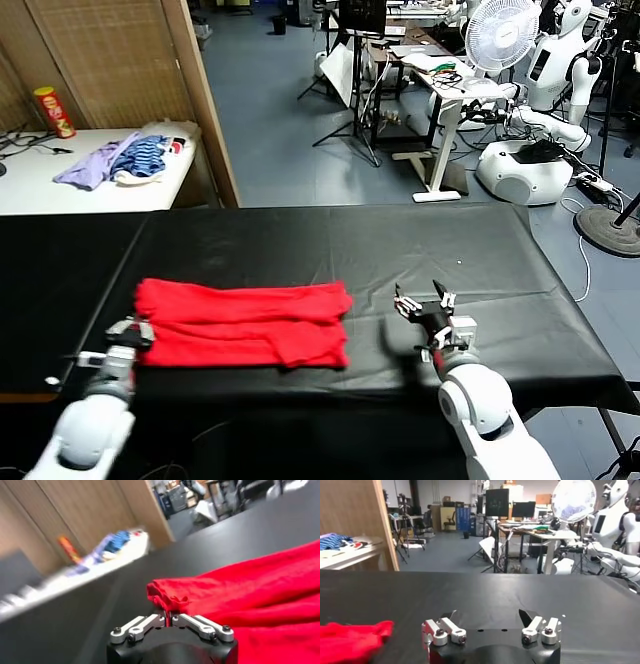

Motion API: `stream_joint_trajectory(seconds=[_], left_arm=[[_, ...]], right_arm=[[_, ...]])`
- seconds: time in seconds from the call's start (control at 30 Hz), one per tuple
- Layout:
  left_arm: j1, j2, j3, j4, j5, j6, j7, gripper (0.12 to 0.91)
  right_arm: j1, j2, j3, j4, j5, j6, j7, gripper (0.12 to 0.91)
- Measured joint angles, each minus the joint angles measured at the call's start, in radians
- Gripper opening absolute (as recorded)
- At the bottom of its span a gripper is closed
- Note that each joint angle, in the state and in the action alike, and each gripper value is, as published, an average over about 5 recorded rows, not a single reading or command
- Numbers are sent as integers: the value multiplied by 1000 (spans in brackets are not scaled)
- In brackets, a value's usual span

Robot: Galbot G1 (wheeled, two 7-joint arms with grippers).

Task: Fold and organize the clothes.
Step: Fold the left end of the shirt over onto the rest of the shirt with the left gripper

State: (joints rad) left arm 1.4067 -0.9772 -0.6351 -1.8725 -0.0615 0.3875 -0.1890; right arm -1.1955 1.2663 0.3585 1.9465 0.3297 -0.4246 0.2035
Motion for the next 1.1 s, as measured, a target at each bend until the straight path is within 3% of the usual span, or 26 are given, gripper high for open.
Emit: stream_joint_trajectory(seconds=[0.2,0.43,0.53,0.73,1.1], left_arm=[[-12,-11,46,-99,-90,109,-34,155],[-88,-127,193,-229,-419,196,-140,155],[-132,-186,251,-237,-523,195,-167,155],[-197,-283,321,-217,-606,184,-180,155],[-213,-374,364,-190,-629,172,-187,155]], right_arm=[[-18,9,7,18,-19,-11,9,798],[-39,20,26,23,-40,-12,9,798],[-41,26,31,23,-45,-14,10,798],[-42,38,28,18,-59,-14,11,798],[-28,55,11,-6,-76,-15,4,798]])
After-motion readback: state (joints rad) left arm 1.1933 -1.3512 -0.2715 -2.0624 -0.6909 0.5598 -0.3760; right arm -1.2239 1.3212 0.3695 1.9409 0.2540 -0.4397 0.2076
